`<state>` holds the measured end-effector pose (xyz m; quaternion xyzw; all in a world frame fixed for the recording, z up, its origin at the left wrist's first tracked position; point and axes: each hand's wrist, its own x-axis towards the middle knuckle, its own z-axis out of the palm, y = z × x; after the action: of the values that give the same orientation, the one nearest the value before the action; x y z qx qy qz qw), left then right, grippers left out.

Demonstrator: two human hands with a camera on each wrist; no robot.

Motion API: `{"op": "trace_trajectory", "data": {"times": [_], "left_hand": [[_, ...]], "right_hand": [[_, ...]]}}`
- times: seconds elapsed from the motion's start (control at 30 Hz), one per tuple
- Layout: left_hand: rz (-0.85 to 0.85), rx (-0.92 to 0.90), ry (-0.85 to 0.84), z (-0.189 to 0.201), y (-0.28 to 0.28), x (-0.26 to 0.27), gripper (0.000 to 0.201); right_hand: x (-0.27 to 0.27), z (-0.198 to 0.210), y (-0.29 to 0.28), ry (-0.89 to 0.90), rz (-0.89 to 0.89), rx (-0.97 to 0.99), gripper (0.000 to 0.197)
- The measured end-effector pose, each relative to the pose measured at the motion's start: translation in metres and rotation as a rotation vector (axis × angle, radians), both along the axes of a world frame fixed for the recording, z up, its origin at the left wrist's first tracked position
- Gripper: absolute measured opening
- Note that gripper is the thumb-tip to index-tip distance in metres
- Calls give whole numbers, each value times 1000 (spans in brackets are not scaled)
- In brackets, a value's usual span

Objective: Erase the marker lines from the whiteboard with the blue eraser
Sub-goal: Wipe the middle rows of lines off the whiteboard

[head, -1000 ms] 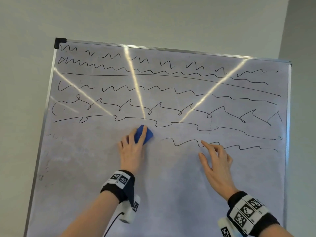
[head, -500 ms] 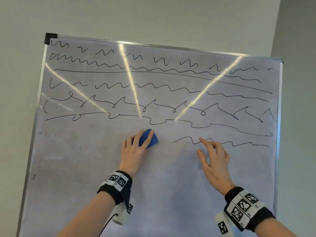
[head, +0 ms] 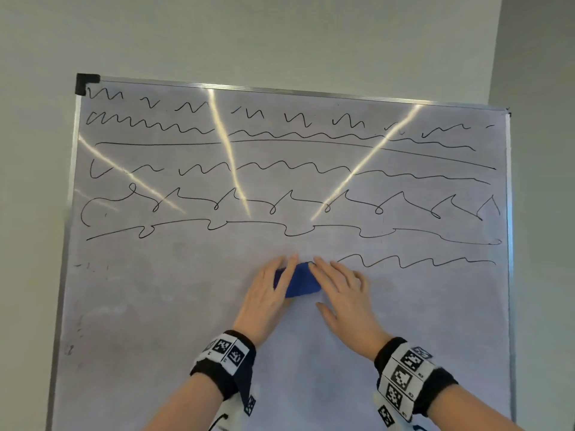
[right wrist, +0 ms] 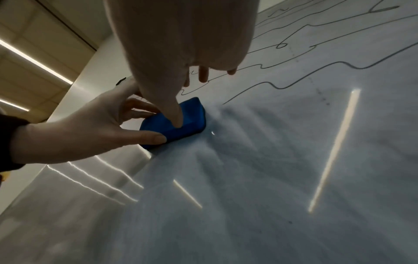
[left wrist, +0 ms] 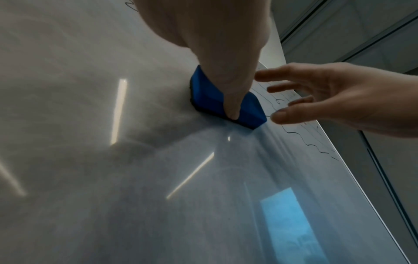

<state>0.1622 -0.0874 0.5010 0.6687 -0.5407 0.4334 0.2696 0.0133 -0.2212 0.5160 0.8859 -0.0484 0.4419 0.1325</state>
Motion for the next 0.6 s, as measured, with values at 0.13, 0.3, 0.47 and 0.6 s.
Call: {"op": "trace_trajectory", "data": {"times": [0.13, 0.3, 0.47, 0.6], "left_hand": [[-47, -20, -47, 1, 15, 14, 98], [-35, -16, -78, -3, 29, 23, 89], [-19, -135, -95, -5, 36, 21, 54], [-19, -137, -10, -3, 12, -4, 52]], "right_hand": [[27, 8, 10, 22, -15, -122, 74], [50, 10, 13, 42, 31, -176, 59], [52, 9, 7, 20, 37, -199, 62], [16, 10, -36, -53, -15, -143, 68]]}}
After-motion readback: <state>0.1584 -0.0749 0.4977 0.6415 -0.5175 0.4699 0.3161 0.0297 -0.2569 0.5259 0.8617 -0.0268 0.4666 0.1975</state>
